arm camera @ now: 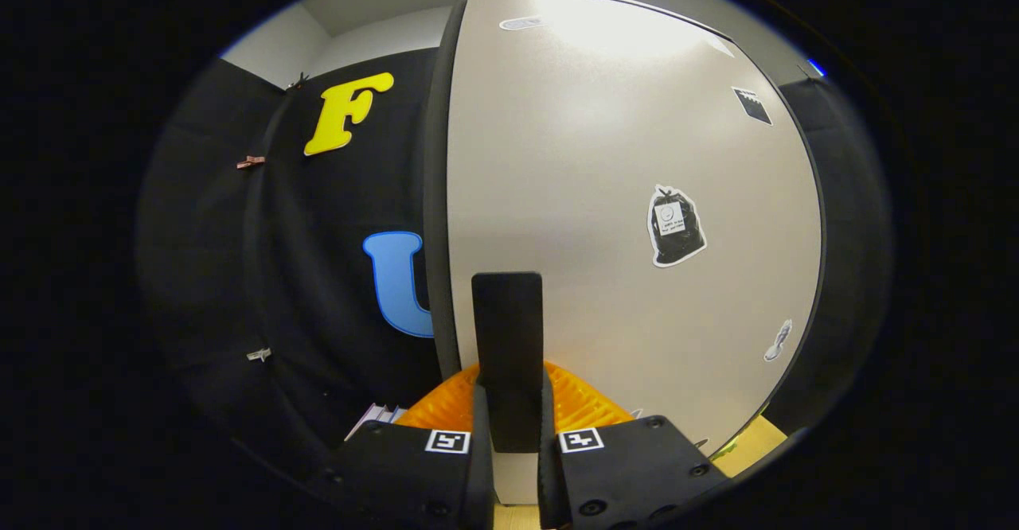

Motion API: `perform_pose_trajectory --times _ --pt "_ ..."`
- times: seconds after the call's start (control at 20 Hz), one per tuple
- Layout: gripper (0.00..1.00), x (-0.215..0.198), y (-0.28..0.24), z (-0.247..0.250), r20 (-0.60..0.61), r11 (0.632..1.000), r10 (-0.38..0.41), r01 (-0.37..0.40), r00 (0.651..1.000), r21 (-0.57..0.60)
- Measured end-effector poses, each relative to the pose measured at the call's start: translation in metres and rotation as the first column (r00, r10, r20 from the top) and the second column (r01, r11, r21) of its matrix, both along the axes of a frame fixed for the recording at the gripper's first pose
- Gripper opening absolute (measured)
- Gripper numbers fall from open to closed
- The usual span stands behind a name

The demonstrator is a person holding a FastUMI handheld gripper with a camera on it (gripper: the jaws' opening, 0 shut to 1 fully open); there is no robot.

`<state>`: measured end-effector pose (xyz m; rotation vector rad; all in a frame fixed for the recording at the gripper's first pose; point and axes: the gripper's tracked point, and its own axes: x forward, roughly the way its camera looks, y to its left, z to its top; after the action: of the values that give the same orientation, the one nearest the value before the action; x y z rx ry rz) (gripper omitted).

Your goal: Open the shoe cabinet door, grab the shoes and put them into the shoe cabinet, then close the shoe cabinet door.

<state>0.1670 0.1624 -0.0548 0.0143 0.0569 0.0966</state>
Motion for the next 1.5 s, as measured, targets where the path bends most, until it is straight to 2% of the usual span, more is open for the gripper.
perform_pose_trajectory --times 0.2,0.35,0.6,1.0,1.5 --pt "0.26 -0.022 -0.002 0.003 0.001 0.999 0.026 -0.026 1.000 0.024" --pt "0.25 -0.068 -0.016 0.001 -0.004 0.997 0.067 -0.067 0.998 0.029" --pt "0.25 -0.117 -0.042 0.006 -0.010 0.992 0.124 -0.123 0.992 0.024" --pt "0.25 -0.169 -0.081 0.009 -0.009 0.985 0.167 -0.167 0.986 0.043" --pt "0.25 -0.209 -0.136 0.014 -0.002 0.985 0.168 -0.168 0.986 0.051"
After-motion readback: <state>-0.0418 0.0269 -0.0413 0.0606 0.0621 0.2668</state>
